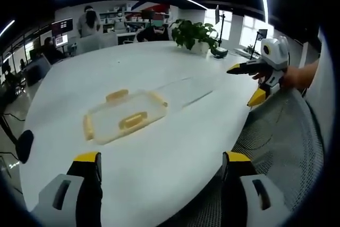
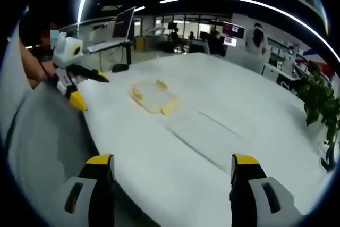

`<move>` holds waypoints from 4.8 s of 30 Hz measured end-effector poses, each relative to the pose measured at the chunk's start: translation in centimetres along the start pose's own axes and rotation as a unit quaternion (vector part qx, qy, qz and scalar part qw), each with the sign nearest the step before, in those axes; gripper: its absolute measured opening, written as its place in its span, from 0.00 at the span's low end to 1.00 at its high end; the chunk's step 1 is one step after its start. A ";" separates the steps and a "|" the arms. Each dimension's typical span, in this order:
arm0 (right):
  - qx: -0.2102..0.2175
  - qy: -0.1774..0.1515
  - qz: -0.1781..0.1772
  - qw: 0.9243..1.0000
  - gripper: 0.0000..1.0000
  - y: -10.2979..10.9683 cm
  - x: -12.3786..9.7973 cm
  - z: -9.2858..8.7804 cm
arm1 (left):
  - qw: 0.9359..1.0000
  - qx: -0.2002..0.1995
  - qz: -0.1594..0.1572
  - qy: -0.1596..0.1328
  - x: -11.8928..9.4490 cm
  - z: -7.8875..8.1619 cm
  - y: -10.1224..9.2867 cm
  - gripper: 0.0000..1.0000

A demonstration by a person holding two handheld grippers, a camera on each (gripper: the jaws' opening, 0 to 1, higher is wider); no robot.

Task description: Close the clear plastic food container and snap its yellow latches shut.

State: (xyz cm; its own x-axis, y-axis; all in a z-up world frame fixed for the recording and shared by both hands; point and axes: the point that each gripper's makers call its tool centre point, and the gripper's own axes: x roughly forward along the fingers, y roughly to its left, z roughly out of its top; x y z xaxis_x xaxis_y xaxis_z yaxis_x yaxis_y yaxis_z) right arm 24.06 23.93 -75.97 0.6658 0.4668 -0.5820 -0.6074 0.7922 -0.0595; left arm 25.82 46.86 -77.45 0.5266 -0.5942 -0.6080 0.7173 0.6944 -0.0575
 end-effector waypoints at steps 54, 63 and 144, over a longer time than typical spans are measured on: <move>-0.076 0.015 0.063 0.995 0.78 1.4 4.5 4.2 | 1.000 0.010 0.008 0.010 0.1 0.6 2.7 0.90; -0.084 0.019 0.078 0.993 0.73 1.8 5.6 5.0 | 1.000 0.009 0.015 0.012 0.3 0.5 3.4 0.90; -0.176 0.051 0.142 0.973 0.61 1.4 12.4 8.3 | 0.991 0.105 -0.018 0.077 4.2 1.3 9.2 0.83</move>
State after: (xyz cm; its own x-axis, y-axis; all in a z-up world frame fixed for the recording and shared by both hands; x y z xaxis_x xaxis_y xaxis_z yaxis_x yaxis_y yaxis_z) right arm 35.06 34.12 -76.50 0.4144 0.5905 -0.6925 -0.8829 0.4454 -0.1484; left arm 35.25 50.23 -79.55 0.4348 -0.5360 -0.7236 0.8216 0.5651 0.0750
